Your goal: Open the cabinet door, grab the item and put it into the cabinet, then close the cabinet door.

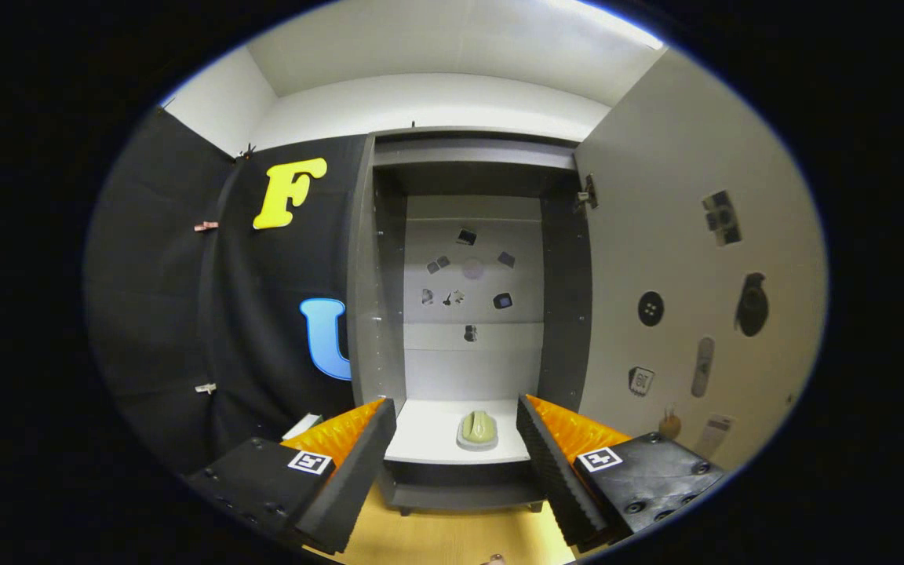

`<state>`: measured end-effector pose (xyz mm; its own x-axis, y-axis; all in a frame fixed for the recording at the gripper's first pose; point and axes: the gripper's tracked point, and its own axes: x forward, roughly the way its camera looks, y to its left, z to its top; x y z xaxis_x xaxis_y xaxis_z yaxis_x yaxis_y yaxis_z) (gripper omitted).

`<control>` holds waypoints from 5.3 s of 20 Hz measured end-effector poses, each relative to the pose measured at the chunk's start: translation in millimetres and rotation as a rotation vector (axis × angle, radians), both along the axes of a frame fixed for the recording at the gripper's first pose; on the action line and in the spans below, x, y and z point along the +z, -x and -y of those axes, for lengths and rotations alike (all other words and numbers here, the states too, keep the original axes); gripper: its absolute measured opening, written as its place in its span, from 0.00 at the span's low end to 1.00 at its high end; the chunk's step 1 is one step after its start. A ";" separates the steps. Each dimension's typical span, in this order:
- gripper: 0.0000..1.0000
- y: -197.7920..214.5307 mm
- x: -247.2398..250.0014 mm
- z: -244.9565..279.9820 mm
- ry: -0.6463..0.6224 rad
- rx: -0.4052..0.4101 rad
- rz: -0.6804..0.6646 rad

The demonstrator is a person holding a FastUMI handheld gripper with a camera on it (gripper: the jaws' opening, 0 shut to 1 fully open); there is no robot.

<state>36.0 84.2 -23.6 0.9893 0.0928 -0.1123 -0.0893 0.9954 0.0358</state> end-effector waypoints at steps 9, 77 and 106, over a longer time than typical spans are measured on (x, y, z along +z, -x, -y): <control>0.97 138.9 32.4 65.8 -0.046 0.099 -0.036; 0.98 7.8 -30.6 50.3 -0.058 0.078 -0.048; 0.98 -3.1 -8.0 52.9 -0.027 0.018 0.003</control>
